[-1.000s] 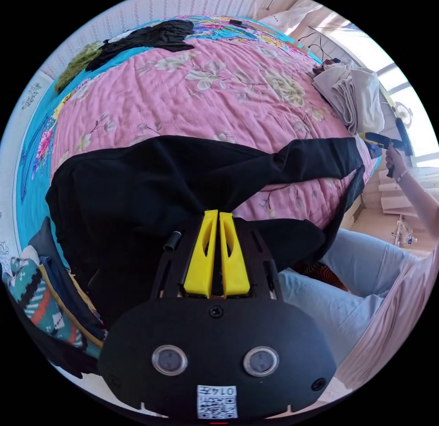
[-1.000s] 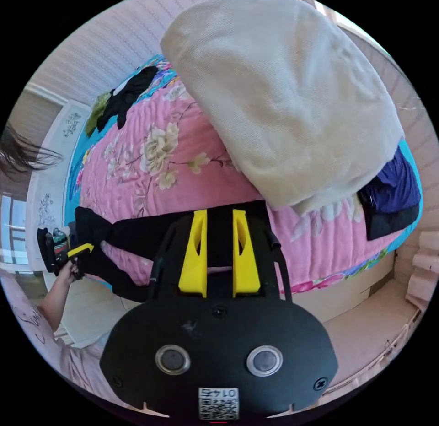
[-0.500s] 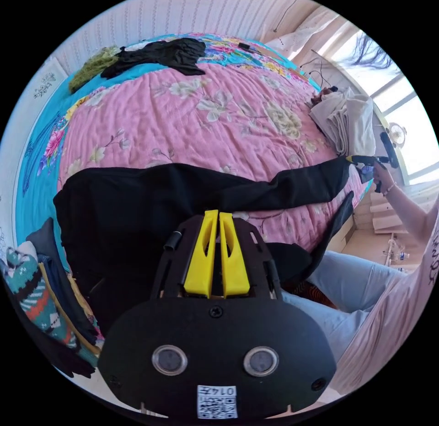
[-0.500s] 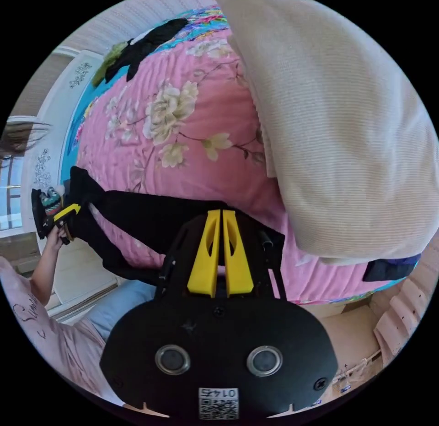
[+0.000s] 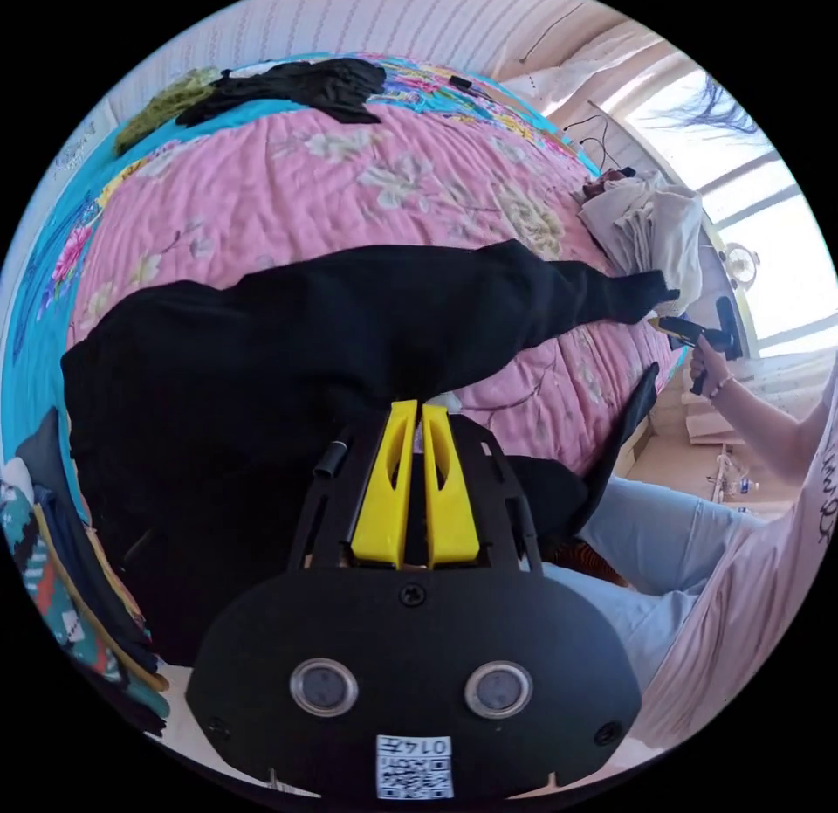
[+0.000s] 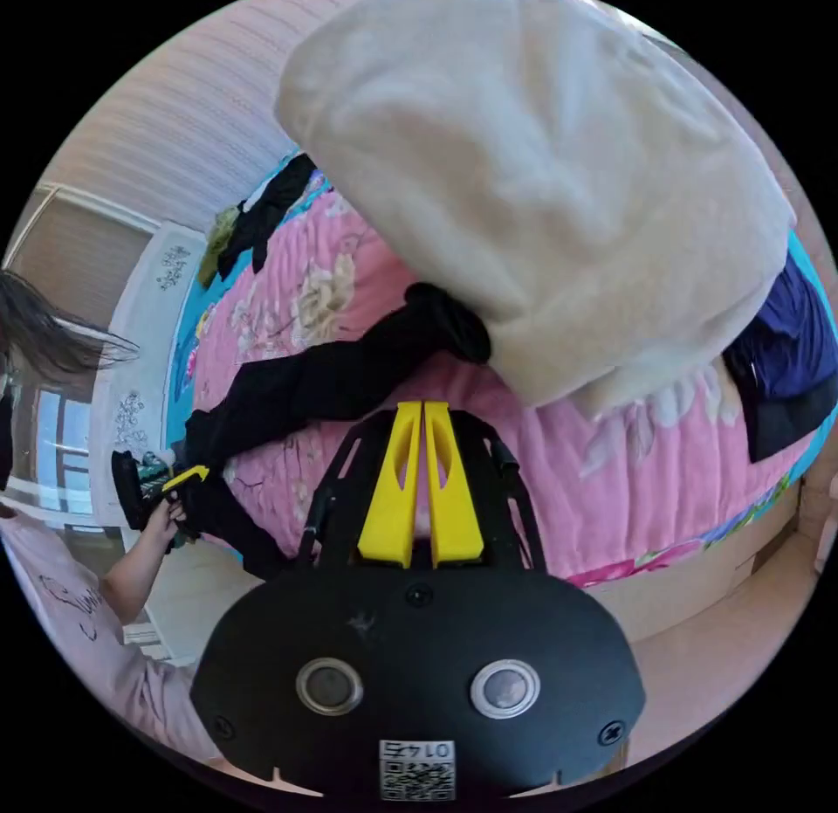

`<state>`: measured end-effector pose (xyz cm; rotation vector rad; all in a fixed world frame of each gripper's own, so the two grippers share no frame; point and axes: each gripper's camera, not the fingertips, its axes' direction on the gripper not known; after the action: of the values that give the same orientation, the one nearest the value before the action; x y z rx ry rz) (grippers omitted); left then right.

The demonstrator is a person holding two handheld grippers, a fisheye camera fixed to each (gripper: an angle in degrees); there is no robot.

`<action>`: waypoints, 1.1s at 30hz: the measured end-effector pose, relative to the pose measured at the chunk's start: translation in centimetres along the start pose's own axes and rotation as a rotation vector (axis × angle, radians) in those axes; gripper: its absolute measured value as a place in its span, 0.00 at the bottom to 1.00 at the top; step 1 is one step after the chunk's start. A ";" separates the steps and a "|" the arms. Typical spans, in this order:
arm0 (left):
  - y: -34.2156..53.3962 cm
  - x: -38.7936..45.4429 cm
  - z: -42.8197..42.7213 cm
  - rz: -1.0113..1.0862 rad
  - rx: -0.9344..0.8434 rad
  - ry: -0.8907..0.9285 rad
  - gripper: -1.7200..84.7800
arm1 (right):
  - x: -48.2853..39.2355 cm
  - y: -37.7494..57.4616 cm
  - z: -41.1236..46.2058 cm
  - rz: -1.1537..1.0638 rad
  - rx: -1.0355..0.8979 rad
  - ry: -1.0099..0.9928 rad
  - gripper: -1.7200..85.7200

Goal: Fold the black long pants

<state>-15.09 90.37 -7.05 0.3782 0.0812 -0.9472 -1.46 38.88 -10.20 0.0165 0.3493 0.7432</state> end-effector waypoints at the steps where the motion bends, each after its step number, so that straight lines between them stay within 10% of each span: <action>1: 0.0 0.5 0.3 -0.008 -0.002 -0.012 0.01 | 1.0 1.2 1.0 0.054 -0.071 -0.013 0.04; 9: -2.1 5.6 -0.7 0.116 0.047 -0.227 0.03 | 2.9 3.5 -2.6 0.139 0.020 -0.041 0.13; 24: -18.7 26.2 15.1 0.661 0.147 0.139 0.09 | 7.9 9.0 -5.7 0.306 0.191 -0.008 0.17; 33: -23.6 34.2 28.6 0.814 -0.133 0.072 0.07 | 10.2 9.3 -5.2 0.344 0.308 -0.287 0.06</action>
<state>-16.75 41.44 5.09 0.2823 0.0474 -0.1234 -2.34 52.00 -16.94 0.4792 0.1843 1.0061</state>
